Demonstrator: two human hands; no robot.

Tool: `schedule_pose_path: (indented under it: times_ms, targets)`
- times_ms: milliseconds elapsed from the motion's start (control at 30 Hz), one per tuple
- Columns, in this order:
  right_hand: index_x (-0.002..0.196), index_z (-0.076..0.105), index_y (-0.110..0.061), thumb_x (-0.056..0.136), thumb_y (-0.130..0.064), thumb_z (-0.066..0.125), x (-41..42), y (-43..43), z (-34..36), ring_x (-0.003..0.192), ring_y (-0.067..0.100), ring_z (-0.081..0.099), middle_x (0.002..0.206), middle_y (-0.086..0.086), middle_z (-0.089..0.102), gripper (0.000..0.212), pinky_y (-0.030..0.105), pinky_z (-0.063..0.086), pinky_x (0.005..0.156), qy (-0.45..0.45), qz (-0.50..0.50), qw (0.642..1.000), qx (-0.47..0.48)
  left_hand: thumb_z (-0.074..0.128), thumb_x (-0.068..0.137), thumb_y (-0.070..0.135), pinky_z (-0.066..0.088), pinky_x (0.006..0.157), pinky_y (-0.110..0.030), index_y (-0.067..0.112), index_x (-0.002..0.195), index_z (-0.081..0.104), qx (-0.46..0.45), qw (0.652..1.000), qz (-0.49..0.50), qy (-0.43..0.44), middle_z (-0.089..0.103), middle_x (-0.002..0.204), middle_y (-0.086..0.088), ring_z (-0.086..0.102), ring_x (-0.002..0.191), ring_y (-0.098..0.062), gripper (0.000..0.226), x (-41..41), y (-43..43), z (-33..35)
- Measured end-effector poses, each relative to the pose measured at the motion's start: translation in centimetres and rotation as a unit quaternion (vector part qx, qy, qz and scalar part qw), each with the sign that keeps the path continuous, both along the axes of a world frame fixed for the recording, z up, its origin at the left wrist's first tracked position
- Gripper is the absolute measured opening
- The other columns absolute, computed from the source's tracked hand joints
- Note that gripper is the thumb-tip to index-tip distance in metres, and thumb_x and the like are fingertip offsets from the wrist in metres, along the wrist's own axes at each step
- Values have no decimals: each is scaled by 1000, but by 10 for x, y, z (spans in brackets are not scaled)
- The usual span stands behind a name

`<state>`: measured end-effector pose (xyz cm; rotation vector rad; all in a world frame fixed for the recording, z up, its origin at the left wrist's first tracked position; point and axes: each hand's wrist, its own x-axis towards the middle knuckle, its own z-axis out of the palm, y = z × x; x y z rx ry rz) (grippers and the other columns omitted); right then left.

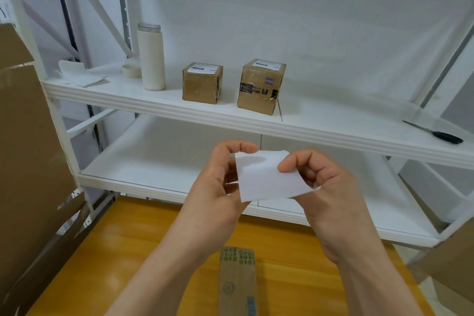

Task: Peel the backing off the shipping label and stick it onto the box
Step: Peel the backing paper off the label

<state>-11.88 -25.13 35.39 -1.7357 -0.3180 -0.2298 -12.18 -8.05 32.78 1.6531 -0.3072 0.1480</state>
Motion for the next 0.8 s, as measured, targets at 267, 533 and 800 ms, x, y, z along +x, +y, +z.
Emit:
schedule_pose_path:
  times_ms: [267, 533, 800]
  targets:
    - [81, 70, -29, 84, 1, 70, -1, 4, 1, 83, 8, 69, 87, -5, 76, 31, 23, 56, 74, 3, 9, 1000, -3, 70, 90, 15, 58, 84, -41, 34, 99, 68, -42, 999, 5, -6, 71, 100, 2, 67, 94, -19, 21, 2, -3, 2]
    - [107, 64, -26, 87, 0, 69, -3, 3, 0, 92, 11, 74, 97, -5, 79, 33, 29, 57, 81, 9, 10, 1000, -11, 63, 94, 19, 54, 93, -32, 28, 114, 69, -88, 996, 0, -16, 77, 106, 8, 71, 104, -9, 22, 1, -7, 5]
    - [121, 59, -38, 85, -4, 72, -1, 2, -5, 107, 6, 69, 112, -11, 74, 51, 30, 58, 88, 11, 25, 999, -33, 70, 82, 27, 55, 85, -32, 24, 112, 69, -107, 994, -23, 8, 78, 103, 1, 73, 99, -16, 30, 3, -6, -4]
